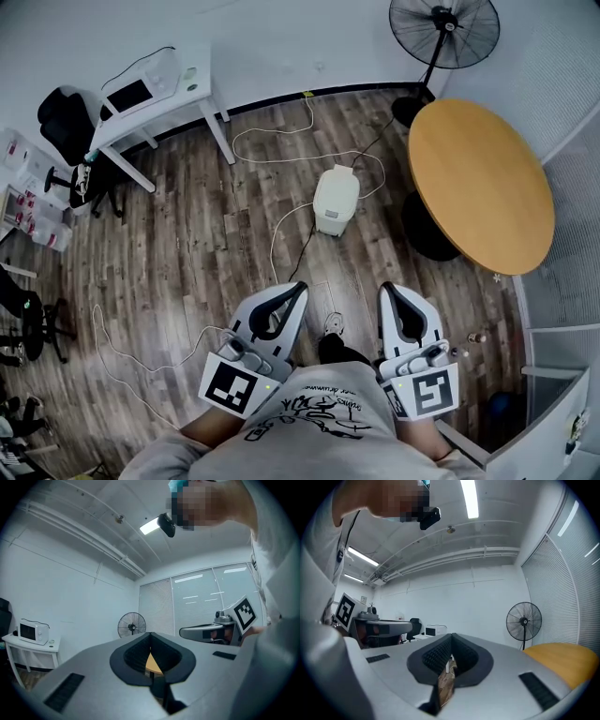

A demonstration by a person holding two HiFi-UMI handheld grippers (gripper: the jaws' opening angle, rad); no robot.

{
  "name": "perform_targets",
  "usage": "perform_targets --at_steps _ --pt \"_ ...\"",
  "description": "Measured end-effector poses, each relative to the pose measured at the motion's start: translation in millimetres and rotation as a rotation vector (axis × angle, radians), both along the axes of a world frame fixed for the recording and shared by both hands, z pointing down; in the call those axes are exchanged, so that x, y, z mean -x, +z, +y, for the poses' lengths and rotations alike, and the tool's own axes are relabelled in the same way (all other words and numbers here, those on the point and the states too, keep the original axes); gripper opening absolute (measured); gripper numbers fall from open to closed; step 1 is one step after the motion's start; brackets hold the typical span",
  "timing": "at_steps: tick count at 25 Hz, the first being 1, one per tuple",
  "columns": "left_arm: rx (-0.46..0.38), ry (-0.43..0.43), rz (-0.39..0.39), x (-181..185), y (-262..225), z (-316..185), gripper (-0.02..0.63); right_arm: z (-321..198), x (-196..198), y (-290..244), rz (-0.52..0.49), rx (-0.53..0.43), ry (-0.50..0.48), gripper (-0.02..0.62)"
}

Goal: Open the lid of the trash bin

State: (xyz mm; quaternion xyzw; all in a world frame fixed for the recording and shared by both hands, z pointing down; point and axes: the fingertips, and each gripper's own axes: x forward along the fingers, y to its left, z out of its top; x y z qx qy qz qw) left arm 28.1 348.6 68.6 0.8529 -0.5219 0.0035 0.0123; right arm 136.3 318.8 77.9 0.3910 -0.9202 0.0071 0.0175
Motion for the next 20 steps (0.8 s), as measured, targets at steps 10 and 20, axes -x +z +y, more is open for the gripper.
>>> perform_targets --at_steps 10,20 --pt "0.028 -0.011 -0.008 -22.3 7.7 -63.9 0.015 -63.3 -25.1 11.9 -0.001 0.035 -0.002 0.006" --pt "0.044 -0.05 0.001 -11.1 16.1 -107.5 0.015 -109.8 -14.9 20.7 0.019 0.051 -0.042 0.006"
